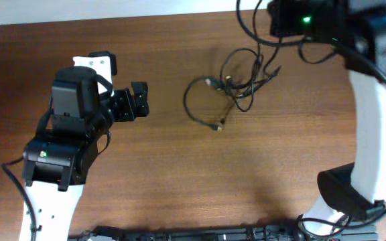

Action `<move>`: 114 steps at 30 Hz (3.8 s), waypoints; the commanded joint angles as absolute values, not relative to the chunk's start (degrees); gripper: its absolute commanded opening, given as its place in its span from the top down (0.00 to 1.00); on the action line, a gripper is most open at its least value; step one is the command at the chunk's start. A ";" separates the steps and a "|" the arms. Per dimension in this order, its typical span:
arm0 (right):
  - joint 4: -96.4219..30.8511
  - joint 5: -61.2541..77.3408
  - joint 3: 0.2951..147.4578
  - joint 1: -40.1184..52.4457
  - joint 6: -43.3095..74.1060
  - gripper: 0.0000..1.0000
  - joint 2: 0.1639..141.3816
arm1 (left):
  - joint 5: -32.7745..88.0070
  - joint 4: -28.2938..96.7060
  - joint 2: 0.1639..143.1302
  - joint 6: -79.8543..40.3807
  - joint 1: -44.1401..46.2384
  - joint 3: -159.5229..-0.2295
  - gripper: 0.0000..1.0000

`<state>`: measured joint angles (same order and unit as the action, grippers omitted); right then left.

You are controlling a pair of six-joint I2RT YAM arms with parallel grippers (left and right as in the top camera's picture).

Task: Untangle cables
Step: 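Lift the grasped cable with the right gripper and carry it off the table's right edge, then return the right gripper to the remaining cables on the table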

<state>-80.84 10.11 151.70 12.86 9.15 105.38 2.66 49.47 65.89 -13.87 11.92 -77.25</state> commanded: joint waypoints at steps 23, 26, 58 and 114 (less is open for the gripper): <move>-61.95 -4.64 174.76 13.10 2.31 0.96 104.51 | 2.09 49.21 65.98 -12.95 11.57 -77.93 0.01; -64.77 -17.87 174.76 13.10 0.16 0.96 104.51 | 2.09 49.21 65.98 -12.95 11.57 -77.93 0.01; -82.63 -33.17 151.02 -39.16 29.76 0.96 112.05 | 2.09 49.21 65.98 -12.95 11.57 -77.93 0.01; -77.54 25.52 108.57 -22.83 -18.20 0.10 114.83 | 2.09 49.21 65.98 -12.95 11.57 -77.93 0.01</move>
